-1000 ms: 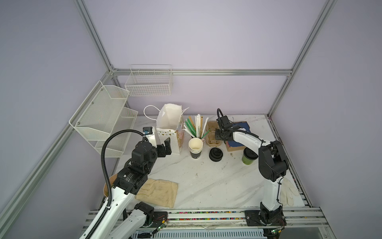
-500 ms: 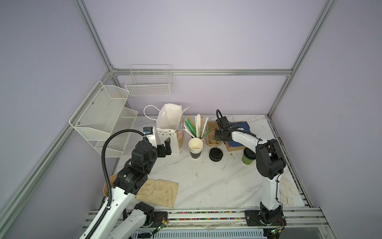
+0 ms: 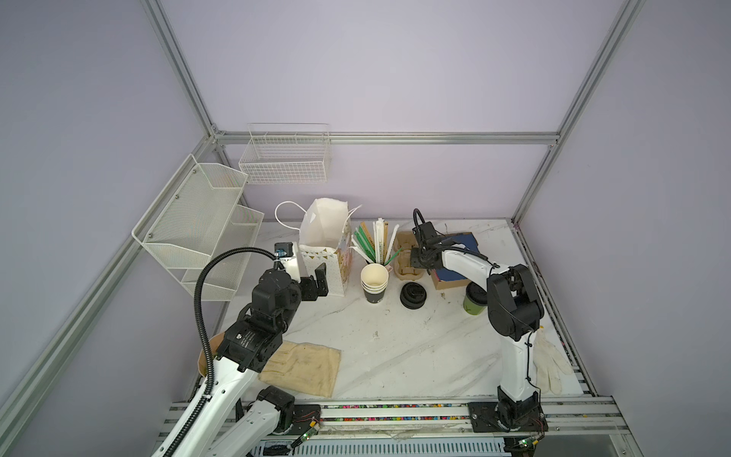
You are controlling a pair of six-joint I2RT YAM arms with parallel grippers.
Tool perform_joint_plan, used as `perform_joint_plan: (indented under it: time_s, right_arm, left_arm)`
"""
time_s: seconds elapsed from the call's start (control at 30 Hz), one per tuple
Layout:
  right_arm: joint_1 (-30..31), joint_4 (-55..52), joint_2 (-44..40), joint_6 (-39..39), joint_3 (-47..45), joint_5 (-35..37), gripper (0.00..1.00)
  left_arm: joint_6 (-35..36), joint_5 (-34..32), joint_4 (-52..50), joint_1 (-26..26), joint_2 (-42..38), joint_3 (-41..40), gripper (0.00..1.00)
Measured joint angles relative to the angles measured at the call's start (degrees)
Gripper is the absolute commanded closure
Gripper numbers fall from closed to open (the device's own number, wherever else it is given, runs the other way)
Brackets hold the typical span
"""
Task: Pack a coffee takeout order
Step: Pick up the cup tray from the cup tray.
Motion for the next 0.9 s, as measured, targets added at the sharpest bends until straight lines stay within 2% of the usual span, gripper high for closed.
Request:
perform_joint_plan:
  time_s: [0.47,0.9]
  right_arm:
    - [0.0,0.2,0.0,0.3,0.1,0.0,0.92]
    - [0.0,0.3,0.0,0.3,1.7,-1.1,0.96]
  left_arm:
    - [0.0,0.0,0.0,0.0,0.0,0.0,0.0]
    - [0.1,0.0,0.0,0.0,-0.1,0.0,0.0]
